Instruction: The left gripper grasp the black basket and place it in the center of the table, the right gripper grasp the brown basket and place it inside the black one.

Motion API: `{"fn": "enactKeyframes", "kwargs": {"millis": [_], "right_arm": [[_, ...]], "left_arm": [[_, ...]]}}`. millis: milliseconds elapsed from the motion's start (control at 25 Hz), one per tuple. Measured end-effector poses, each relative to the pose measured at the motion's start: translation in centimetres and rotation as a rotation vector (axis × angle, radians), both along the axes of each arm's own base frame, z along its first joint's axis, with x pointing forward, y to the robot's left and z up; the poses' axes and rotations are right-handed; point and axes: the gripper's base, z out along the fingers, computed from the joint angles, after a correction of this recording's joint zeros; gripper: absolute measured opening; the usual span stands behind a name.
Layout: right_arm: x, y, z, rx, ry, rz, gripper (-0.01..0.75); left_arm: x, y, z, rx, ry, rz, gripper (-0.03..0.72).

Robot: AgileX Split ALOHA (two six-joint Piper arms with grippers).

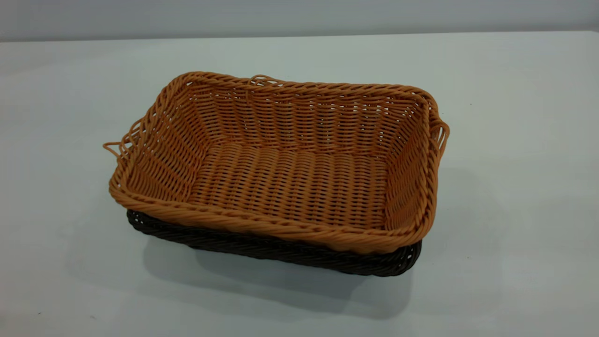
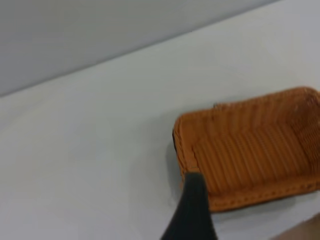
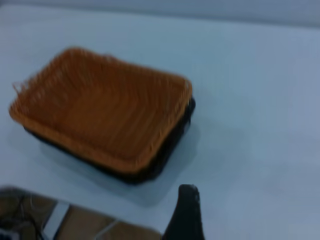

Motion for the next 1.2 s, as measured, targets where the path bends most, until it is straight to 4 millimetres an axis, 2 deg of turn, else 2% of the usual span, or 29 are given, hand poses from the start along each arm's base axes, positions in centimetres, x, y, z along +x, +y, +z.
{"fn": "enactKeyframes", "kwargs": {"millis": [120, 280, 640, 920, 1200], "right_arm": [[0.3, 0.1, -2.3, -0.048, 0.014, 0.026, 0.586], [0.9, 0.4, -4.0, -0.108, 0.002, 0.077, 0.586], [0.8, 0.6, -4.1, -0.108, -0.018, 0.108, 0.586], [0.8, 0.6, -4.1, -0.109, -0.018, 0.109, 0.586], [0.8, 0.6, -4.1, -0.109, -0.018, 0.109, 0.586]], "left_arm": [[-2.2, 0.2, -2.6, 0.001, 0.016, 0.001, 0.568], [-4.6, 0.4, -6.1, 0.005, 0.030, -0.001, 0.568], [-8.6, 0.9, -13.5, 0.005, 0.010, 0.004, 0.568], [-9.8, 2.1, -17.1, -0.023, -0.015, 0.180, 0.568], [-9.3, 2.8, -19.0, 0.003, 0.023, 0.269, 0.568]]}}
